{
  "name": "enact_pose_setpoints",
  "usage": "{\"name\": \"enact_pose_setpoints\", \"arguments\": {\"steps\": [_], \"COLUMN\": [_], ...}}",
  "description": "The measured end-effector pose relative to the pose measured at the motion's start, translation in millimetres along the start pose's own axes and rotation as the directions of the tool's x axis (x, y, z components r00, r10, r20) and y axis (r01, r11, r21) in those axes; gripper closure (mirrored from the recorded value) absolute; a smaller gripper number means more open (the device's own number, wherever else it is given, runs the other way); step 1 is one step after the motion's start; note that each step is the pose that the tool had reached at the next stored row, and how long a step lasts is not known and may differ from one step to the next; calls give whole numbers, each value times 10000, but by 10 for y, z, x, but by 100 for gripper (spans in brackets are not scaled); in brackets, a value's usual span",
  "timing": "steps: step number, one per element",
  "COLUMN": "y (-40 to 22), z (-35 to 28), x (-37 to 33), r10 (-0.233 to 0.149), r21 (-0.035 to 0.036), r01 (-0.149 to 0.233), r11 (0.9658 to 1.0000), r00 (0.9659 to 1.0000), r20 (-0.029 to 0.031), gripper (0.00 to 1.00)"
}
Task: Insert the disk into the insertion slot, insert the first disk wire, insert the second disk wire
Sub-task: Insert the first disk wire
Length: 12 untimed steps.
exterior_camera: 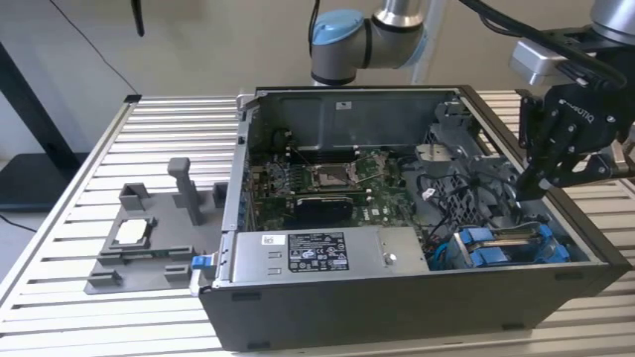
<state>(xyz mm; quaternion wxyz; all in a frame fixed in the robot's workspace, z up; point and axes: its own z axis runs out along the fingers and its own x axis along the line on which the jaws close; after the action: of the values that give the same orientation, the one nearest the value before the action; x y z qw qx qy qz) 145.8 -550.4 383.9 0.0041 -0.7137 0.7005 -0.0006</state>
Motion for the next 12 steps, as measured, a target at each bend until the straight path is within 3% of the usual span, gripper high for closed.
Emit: {"name": "enact_pose_setpoints", "arguments": {"steps": [6,12], "y": [-53,-168], "z": [20,37], "x": [47,66], "r10": [17,20], "r21": [-191,-703], "r01": [-17,-20], "r11": [9998,9975], "r00": [10000,10000], "r20": [2,-3], "gripper": [81,81]}}
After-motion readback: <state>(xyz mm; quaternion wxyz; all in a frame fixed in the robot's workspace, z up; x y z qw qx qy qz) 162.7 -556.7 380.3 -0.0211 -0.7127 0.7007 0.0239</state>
